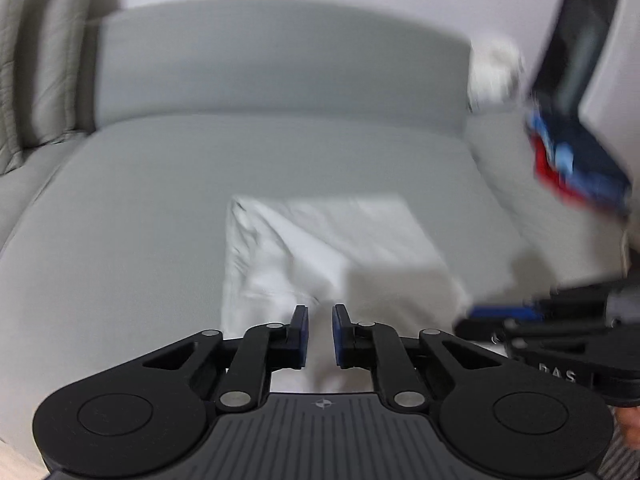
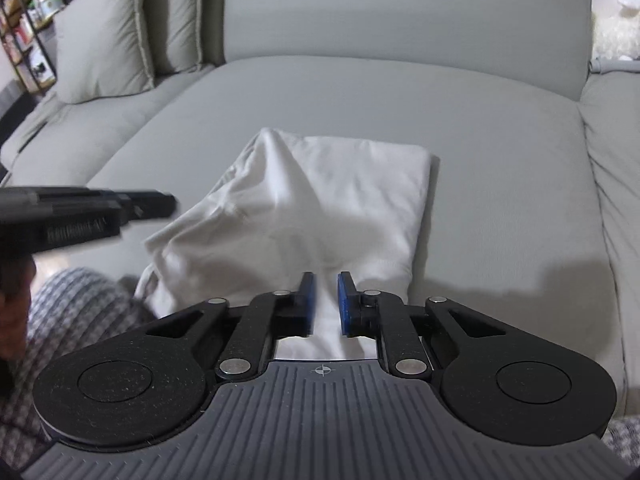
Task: Fold clothes
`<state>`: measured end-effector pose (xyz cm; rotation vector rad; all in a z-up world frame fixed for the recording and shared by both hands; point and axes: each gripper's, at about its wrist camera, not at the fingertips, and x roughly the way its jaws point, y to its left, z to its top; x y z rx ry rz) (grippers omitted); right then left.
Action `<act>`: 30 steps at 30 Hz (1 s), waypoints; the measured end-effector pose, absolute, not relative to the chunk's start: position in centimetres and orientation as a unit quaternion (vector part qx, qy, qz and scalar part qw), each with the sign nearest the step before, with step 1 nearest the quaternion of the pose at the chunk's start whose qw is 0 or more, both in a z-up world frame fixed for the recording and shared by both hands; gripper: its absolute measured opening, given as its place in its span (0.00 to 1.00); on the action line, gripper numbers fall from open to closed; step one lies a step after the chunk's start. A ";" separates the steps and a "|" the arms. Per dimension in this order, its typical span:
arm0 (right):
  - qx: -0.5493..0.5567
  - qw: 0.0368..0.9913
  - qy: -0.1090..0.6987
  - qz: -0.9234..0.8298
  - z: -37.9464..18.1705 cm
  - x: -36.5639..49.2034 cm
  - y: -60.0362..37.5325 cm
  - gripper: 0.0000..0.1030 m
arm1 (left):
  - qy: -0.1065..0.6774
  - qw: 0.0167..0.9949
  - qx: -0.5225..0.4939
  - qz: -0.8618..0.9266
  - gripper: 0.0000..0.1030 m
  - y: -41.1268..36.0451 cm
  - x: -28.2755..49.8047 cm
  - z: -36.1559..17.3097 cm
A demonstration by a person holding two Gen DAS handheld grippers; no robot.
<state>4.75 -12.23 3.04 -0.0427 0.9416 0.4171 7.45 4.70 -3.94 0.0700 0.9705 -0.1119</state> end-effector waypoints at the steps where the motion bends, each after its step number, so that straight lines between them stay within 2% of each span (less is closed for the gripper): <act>1: -0.023 0.869 0.456 0.190 2.6 5.1 -12.0 0.16 | 0.488 0.871 0.048 -0.032 0.08 4.7 7.9 -4.8; 4: -0.008 0.855 0.489 0.173 1.3 5.5 -12.5 0.19 | 0.508 0.861 0.031 -0.003 0.07 6.2 8.4 -5.6; 8: -0.001 0.816 0.536 0.217 0.9 4.3 -13.6 0.18 | 0.503 0.862 0.057 0.024 0.07 7.2 8.2 -5.0; 10: -0.024 0.816 0.536 0.213 1.5 3.6 -13.8 0.15 | 0.494 0.869 0.023 0.015 0.08 8.2 7.7 -4.3; 13: -0.023 0.834 0.512 0.204 2.7 3.1 -14.3 0.19 | 0.460 0.888 -0.004 -0.017 0.08 8.0 6.7 -3.0; 19: -0.016 0.865 0.468 0.180 2.6 4.4 -13.1 0.11 | 0.448 0.887 -0.042 -0.105 0.10 4.0 7.1 -3.6; 25: 0.018 0.854 0.487 0.180 -0.1 6.6 -12.1 0.11 | 0.500 0.862 -0.010 -0.087 0.11 2.4 8.4 -6.7; 30: -0.046 0.848 0.491 0.195 -1.2 5.9 -11.5 0.09 | 0.520 0.853 0.014 -0.037 0.07 3.4 8.5 -6.7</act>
